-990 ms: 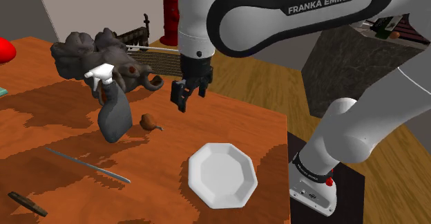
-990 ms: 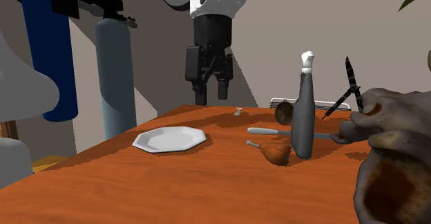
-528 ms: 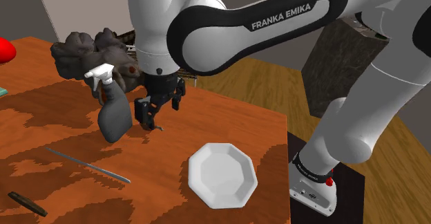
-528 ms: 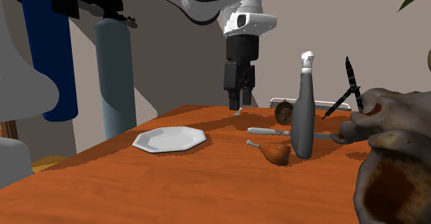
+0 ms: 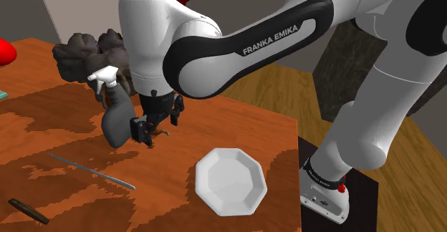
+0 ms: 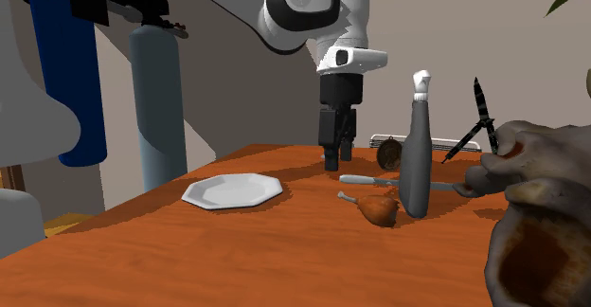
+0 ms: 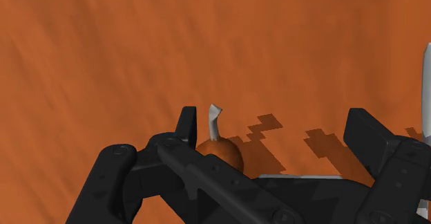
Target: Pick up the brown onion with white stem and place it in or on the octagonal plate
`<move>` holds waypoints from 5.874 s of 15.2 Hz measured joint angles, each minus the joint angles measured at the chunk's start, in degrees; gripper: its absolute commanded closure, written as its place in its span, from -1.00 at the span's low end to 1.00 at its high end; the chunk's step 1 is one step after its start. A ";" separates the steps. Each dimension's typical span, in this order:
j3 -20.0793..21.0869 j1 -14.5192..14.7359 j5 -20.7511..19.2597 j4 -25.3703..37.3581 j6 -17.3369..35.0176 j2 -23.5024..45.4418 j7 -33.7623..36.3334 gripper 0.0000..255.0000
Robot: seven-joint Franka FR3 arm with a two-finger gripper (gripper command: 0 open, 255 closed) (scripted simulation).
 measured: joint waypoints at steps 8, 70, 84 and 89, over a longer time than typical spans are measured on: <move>-0.08 -0.01 -0.32 -0.74 1.12 0.44 0.14 1.00; -2.57 -1.08 -4.71 15.10 -11.77 7.77 -2.92 1.00; -0.52 1.90 12.37 -16.04 -7.29 -23.11 -4.92 1.00; -0.74 6.35 18.00 -24.16 -9.02 -33.72 -4.69 1.00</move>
